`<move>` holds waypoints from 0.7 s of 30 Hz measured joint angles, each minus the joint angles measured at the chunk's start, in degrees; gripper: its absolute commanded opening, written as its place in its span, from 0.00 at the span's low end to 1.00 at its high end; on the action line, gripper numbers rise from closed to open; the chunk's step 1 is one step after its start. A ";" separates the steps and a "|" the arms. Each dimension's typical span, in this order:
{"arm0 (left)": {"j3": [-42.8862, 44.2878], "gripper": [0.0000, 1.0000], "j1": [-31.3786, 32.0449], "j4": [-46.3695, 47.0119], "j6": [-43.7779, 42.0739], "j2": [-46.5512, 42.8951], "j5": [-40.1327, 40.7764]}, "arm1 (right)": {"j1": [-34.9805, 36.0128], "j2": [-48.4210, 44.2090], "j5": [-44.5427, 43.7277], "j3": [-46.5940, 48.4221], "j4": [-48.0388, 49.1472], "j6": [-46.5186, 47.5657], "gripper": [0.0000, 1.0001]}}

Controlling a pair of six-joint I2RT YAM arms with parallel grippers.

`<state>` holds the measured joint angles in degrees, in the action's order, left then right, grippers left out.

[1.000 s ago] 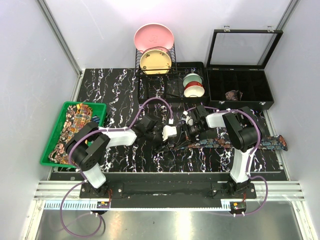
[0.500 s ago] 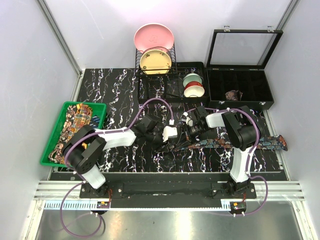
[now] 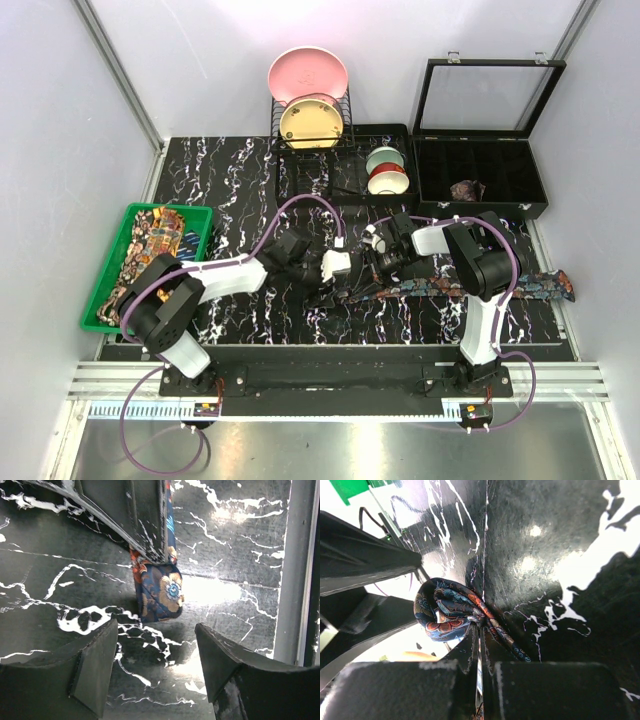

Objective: Roll the ties
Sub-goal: Roll the tie at the center of the board.

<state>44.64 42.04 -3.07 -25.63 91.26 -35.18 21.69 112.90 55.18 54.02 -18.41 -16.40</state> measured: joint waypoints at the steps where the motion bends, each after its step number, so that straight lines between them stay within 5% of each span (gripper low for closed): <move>1: -0.68 0.67 0.02 0.96 0.24 0.00 -0.09 | 0.00 0.00 0.00 0.00 0.00 0.04 0.00; 10: -5.05 0.64 0.31 11.34 4.72 0.76 -0.76 | 0.00 0.00 0.00 0.00 0.00 0.09 0.00; 16: -4.59 0.40 1.38 15.91 7.02 3.23 -1.27 | 0.00 0.37 0.22 0.35 -0.42 0.07 0.00; 21: -4.35 0.33 1.57 16.39 7.67 3.93 -1.88 | 0.07 0.66 0.50 0.39 -0.37 -0.57 0.00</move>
<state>40.29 43.62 13.32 -17.96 95.20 -37.06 21.76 113.56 55.68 54.41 -18.79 -16.97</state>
